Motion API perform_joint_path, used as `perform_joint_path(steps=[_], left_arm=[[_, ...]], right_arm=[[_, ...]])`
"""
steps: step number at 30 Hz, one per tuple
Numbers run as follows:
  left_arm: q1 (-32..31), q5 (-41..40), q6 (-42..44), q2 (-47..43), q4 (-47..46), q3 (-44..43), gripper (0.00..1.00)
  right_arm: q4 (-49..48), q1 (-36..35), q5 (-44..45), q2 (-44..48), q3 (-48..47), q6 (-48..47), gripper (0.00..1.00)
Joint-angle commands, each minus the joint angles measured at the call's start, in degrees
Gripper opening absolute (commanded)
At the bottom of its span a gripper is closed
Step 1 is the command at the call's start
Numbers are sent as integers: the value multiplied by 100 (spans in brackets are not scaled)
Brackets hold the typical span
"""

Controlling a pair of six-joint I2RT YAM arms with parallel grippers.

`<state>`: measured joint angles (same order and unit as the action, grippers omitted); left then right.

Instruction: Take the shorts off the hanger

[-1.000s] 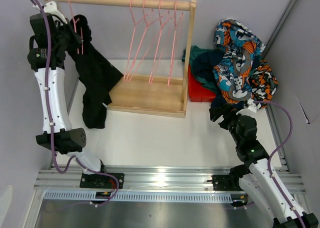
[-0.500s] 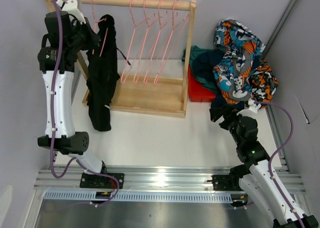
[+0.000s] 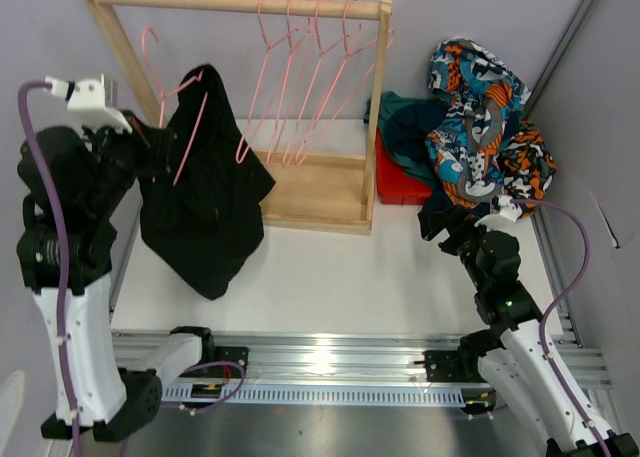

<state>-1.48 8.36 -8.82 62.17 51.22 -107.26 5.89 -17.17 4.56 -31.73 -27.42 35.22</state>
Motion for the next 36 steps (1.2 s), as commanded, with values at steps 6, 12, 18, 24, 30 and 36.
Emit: perform_joint_path(steps=[6, 12, 18, 24, 30, 36], left_arm=[[-37, 1316, 222, -1521, -280, 2559, 0], [-1151, 2386, 363, -2148, -491, 3599, 0], [-1461, 3487, 83, -2148, -314, 2641, 0], [-1470, 4068, -199, -1902, -403, 1859, 0], [-1470, 4350, -384, -1840, -613, 1647, 0], [-1470, 4156, -305, -1849, -517, 1744, 0]], right_arm=[[-896, -41, -1333, -115, -632, -621, 100], [-1002, -50, -2186, -255, -1282, -1149, 99], [-905, -67, -2652, -686, -1801, -1193, 99], [-967, -392, -3048, -879, -2074, -1298, 99], [-1142, -998, -2715, -1309, -2189, -1351, 100], [-1652, -1823, -2127, -1906, -2276, -1369, 100]])
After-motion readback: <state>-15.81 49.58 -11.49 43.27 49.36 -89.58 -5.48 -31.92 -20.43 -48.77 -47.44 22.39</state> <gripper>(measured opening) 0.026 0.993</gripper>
